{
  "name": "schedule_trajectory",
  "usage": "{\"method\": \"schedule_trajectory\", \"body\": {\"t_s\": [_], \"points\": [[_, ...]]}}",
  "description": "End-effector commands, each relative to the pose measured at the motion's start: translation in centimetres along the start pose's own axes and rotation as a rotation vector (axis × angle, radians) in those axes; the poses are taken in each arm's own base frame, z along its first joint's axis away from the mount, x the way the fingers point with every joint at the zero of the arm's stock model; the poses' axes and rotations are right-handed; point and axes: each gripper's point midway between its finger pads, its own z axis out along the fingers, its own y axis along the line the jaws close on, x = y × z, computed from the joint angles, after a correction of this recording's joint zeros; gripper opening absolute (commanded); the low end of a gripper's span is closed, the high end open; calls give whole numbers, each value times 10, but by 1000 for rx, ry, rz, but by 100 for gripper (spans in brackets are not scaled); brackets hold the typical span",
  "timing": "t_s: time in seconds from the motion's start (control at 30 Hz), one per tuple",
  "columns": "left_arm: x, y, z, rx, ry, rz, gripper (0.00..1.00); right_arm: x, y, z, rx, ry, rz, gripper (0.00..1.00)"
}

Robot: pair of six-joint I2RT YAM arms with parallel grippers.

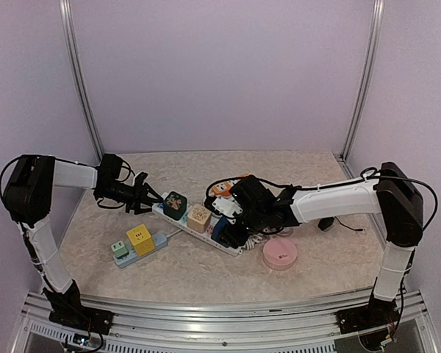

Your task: Pull the plug off the socket

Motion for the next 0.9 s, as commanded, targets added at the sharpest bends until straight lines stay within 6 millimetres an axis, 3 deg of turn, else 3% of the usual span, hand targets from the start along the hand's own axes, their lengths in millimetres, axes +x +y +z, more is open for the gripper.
{"method": "schedule_trajectory", "body": {"t_s": [0.0, 0.6, 0.87], "points": [[4, -13, 3, 71, 26, 24, 43, -50, -7, -25, 9, -185, 28, 0], [0, -64, -22, 114, -33, 255, 18, -49, -2, -29, -64, -225, 83, 0], [6, -77, -20, 81, -35, 351, 16, -51, -10, -39, -121, -280, 137, 0]]}}
